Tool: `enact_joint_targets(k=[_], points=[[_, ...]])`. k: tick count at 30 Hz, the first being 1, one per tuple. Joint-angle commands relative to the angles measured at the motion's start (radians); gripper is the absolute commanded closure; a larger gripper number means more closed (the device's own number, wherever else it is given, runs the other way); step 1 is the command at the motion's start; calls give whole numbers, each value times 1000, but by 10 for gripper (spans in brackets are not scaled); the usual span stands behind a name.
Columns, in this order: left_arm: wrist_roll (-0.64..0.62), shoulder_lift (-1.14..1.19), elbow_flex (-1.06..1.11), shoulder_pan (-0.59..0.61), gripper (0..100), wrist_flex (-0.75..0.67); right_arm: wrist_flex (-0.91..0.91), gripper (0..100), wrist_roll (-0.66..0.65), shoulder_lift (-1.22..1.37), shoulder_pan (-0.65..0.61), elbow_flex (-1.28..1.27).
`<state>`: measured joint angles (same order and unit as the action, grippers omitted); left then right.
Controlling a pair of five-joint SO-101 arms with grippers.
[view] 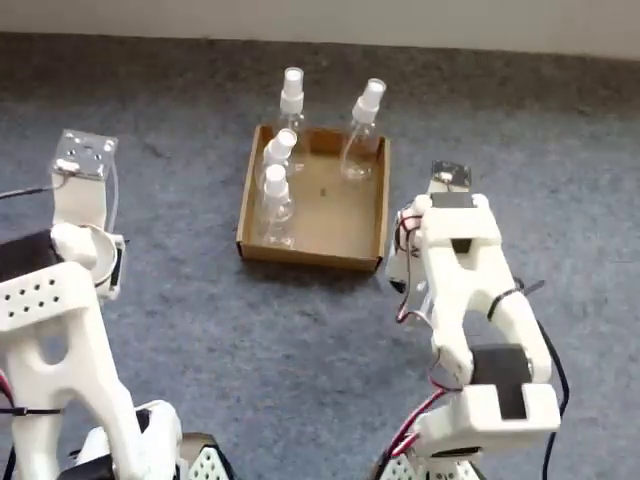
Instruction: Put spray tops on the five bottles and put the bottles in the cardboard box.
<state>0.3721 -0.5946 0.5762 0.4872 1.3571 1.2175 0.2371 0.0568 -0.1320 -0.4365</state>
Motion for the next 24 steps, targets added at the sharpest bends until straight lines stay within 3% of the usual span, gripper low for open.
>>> enact_joint_targets(k=[1, 12, 19, 24], points=[[-103, -22, 111, 18, 919, -77, -18, 610, -8, 70, 12, 54], [-466, -21, 223, -101, 918, -138, -81, 765, -186, 116, 180, 53], [-493, -19, 220, -107, 797, -146, -82, 861, -336, 114, 205, 53], [-566, -22, 216, -182, 765, -138, -82, 896, -434, 111, 206, 56]])
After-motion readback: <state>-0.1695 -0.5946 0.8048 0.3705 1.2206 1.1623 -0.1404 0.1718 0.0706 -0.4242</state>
